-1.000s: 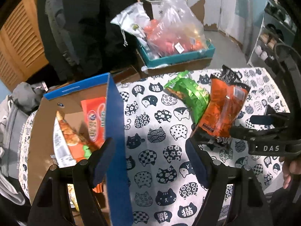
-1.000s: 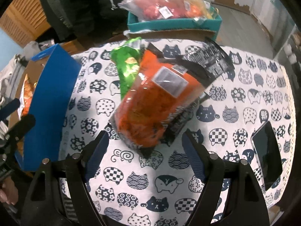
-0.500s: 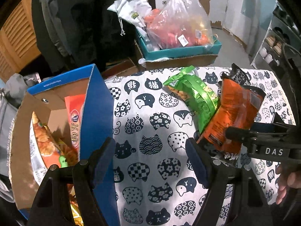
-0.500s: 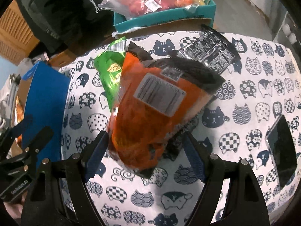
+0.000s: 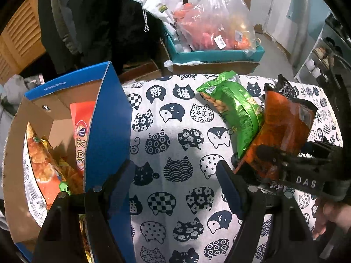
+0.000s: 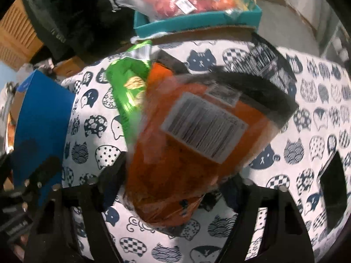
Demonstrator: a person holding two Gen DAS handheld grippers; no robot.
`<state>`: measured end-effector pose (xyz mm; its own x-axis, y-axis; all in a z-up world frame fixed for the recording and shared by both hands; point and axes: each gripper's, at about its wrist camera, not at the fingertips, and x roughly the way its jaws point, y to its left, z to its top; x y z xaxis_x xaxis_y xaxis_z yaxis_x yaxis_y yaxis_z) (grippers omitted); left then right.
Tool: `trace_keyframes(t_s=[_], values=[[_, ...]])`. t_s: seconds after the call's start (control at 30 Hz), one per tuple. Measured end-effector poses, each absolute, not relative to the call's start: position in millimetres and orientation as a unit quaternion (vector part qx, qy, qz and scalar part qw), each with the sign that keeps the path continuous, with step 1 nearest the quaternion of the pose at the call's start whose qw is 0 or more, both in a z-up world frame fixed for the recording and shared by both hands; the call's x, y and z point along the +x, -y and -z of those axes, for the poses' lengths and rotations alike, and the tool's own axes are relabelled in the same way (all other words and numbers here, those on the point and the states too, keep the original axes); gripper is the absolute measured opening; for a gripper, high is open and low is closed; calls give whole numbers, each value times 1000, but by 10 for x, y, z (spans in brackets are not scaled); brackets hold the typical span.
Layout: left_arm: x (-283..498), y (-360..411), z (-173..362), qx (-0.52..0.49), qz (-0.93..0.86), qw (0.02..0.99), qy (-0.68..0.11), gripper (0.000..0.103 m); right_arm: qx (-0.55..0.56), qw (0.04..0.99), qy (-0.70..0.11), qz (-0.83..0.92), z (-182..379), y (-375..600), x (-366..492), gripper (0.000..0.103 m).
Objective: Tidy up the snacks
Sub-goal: 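Grasp the orange snack bag with the right tool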
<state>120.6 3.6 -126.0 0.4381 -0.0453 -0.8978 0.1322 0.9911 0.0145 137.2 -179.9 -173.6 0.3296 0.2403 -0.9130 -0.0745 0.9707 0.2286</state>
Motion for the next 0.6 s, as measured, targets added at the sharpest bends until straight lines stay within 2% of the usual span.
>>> trace_keyframes(t_s=[0.13, 0.27, 0.6], values=[[1200, 8, 1242, 38, 58, 847, -528, 78, 52, 823, -556, -101, 1654, 1823, 1298, 57], [1179, 58, 1208, 35, 63, 848, -525, 78, 38, 832, -545, -96, 1556, 1926, 1189, 48], [1211, 200, 1155, -9, 74, 838, -540, 78, 8, 843, -530, -94, 1265, 2243, 994, 45]])
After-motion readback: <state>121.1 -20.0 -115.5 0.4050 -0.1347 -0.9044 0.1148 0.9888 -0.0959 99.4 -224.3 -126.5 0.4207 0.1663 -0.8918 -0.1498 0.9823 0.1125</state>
